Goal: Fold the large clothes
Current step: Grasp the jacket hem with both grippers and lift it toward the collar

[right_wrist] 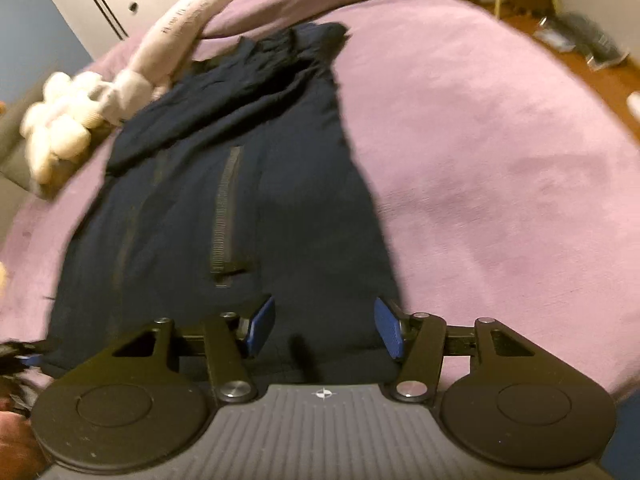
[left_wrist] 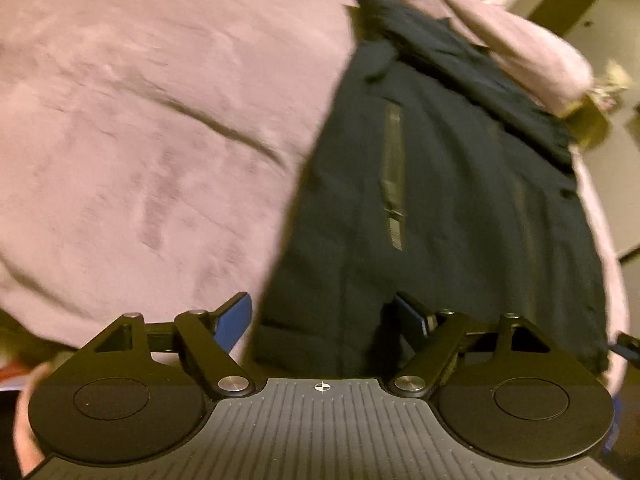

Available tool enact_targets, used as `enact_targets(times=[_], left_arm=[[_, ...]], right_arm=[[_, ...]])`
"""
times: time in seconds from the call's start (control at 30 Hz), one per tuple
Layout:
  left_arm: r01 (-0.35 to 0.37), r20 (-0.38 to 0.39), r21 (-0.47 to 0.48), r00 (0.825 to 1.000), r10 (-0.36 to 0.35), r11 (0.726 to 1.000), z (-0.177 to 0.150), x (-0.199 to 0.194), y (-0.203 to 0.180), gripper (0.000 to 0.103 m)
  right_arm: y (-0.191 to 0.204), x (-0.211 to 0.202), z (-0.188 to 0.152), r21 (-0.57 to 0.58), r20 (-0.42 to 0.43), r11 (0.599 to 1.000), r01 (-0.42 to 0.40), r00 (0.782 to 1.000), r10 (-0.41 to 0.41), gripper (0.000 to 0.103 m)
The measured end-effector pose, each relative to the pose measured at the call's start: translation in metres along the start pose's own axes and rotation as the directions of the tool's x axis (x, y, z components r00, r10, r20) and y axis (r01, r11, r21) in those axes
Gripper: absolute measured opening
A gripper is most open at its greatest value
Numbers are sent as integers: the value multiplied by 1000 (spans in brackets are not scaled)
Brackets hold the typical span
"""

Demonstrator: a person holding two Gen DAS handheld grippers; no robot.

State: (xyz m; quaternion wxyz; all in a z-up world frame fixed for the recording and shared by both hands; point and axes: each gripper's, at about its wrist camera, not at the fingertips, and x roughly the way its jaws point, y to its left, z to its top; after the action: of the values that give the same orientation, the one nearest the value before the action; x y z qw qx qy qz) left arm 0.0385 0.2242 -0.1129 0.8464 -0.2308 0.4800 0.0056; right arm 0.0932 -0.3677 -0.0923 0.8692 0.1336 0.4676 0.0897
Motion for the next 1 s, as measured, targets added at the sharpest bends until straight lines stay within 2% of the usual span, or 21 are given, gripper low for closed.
enact_targets(times=[0.07,0.23,0.3,0.33,0.37,0.4,0.43,0.5,0.53,0.6,0.67,0.73,0.77,0.8,0.87,0.9,1.0], left_arm=[[17,-4,1,1000,-17,1000,0,1,1,80],[32,-33,-38,999,-33,999,5,12,7,65],[48,-34,-31,998,-49,998,6,10,9,47],[64,-34,-34,997,-65,997,5,9,10,44],[80,-31,-35,996,-81,996,5,6,11,37],[99,-23,-33,995,-100,995,4,3,11,34],[114,-12,-28,993,-115,993,4,-1,10,31],[126,1,-11,992,-126,992,5,-5,6,31],[123,2,0,992,-123,992,5,-5,4,32],[107,-14,9,994,-107,994,6,1,2,42],[113,-38,-12,993,-114,993,7,7,6,54],[128,-46,-25,991,-129,991,7,13,8,60],[129,-47,-20,990,-130,991,8,14,7,63],[128,-50,-17,990,-129,992,8,16,6,64],[121,-57,-17,991,-122,993,8,19,5,62],[127,-59,-12,990,-128,992,9,18,4,50],[173,-72,-11,982,-173,985,13,14,0,33]], right_arm=[[-6,0,-2,1,-13,1000,-9,1000,9,56],[-14,18,-7,22,-59,1000,-18,998,19,54],[-20,17,-8,65,-51,997,-36,998,40,41],[-23,17,-8,80,-49,996,-43,998,47,37],[-27,16,-7,89,-50,995,-45,998,50,27],[-30,15,-7,103,-49,993,-52,997,57,21],[-36,14,-6,128,-49,990,-65,996,72,21],[-44,12,-5,159,-40,984,-75,996,82,22],[-47,11,-4,160,-34,985,-66,997,73,26],[-52,11,-2,165,-38,985,-56,997,63,53],[-57,15,-2,185,-55,978,-96,993,107,56],[-57,21,-3,191,-73,974,-118,988,134,57],[-57,24,-4,189,-77,975,-120,988,137,57],[-56,26,-5,191,-78,973,-127,987,144,45],[-55,28,-5,199,-91,969,-146,982,167,32],[-54,28,-5,193,-95,969,-156,980,177,28],[-50,21,-2,206,-81,951,-230,965,251,23]])
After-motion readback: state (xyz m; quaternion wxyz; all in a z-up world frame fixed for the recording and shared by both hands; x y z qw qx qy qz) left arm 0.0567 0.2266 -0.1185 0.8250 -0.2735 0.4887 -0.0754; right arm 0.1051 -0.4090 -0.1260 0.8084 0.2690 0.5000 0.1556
